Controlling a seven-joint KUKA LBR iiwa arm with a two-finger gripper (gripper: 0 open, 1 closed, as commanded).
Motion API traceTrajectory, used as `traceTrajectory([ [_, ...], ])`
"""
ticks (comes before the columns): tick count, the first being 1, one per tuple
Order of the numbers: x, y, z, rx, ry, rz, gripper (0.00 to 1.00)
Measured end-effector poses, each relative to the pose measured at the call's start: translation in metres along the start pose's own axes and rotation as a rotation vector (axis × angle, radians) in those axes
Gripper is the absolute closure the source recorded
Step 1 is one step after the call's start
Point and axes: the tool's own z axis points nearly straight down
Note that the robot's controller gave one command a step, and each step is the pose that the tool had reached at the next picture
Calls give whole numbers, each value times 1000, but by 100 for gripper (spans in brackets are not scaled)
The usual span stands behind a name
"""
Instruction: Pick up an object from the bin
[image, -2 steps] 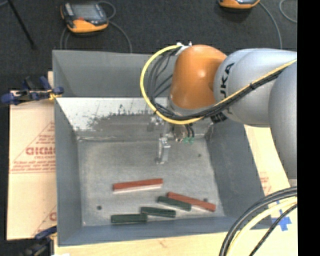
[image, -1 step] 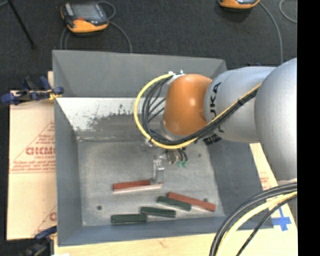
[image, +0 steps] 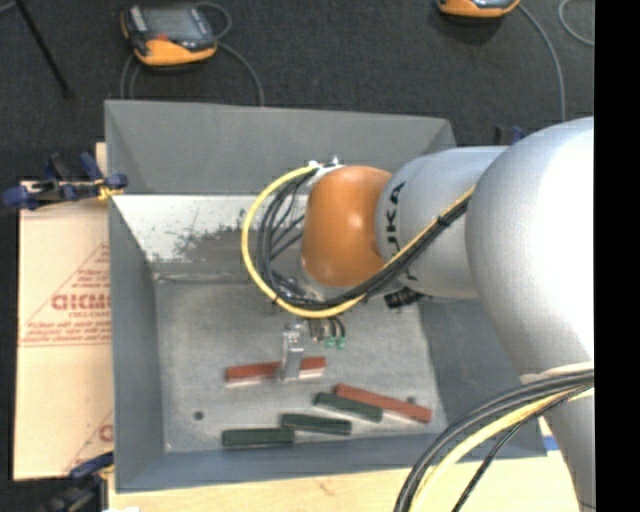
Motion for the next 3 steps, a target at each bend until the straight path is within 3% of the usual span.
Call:
traceTrajectory([
  [1,75,0,15,0,-2,-249,100],
  [2,75,0,15,0,-2,-248,100],
  [3,69,3,-189,1,0,-260,100],
])
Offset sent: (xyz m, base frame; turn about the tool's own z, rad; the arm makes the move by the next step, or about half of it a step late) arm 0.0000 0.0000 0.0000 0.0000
